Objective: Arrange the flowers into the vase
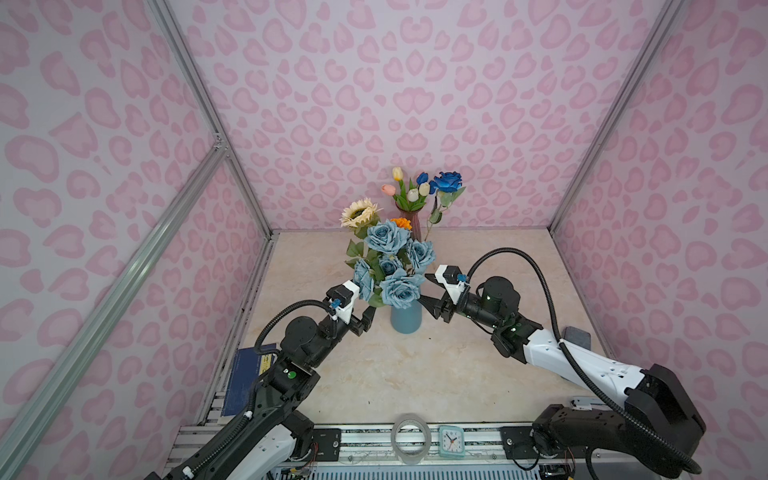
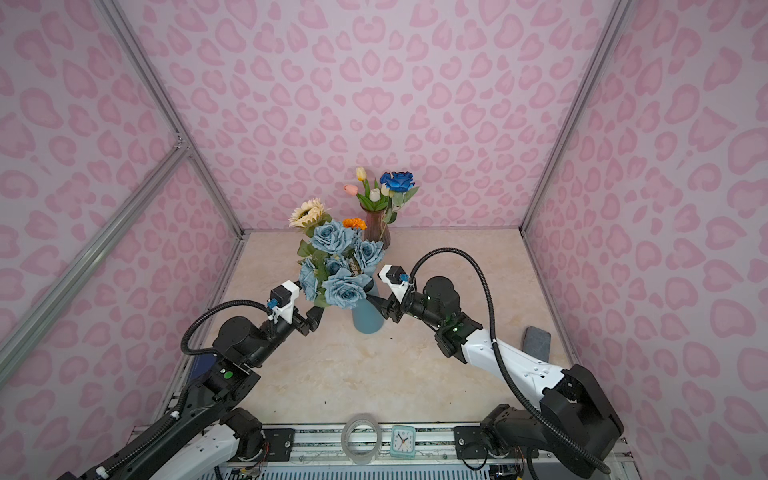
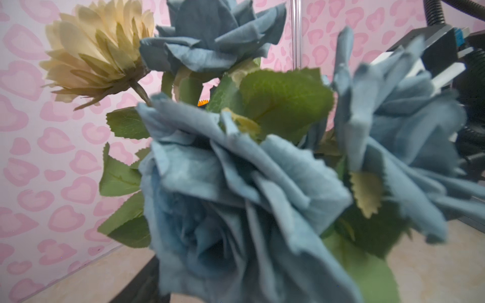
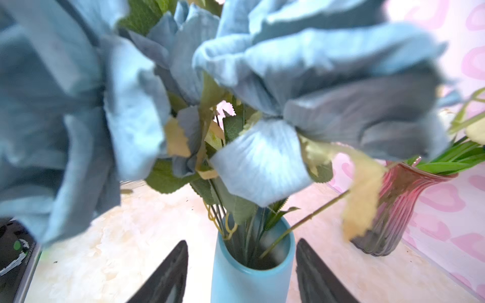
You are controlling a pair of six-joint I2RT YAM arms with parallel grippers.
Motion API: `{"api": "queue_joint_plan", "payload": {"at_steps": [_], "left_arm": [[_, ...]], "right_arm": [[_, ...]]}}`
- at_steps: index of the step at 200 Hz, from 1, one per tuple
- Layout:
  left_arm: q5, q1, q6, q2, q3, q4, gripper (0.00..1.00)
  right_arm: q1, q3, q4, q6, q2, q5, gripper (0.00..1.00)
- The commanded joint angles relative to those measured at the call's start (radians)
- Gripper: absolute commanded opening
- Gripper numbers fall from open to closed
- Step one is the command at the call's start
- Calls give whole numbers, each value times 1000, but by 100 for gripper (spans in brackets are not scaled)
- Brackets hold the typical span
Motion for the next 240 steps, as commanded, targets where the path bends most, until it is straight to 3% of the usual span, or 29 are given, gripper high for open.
{"api": "queue_joint_plan", "payload": {"at_steps": [1,52,107,116,240], "left_arm": [[-13,1,9,-6,1,44,73],[-18,1,2,-45,-19,6,73],[-50,1,1,-75,-41,-13,74],[-47,1,3,-70,-37,-15,74],[-6,1,14,-17,-17,3,74]], "right_arm": [[-2,-35,14,-18,-17,29,70],[-16,-107,124,1,18,-8,83],[-22,-57,210,37,166,-60,90],[-22,-49,222,39,184,-61,97],[-23,80,337,37,397,-74,97]]}}
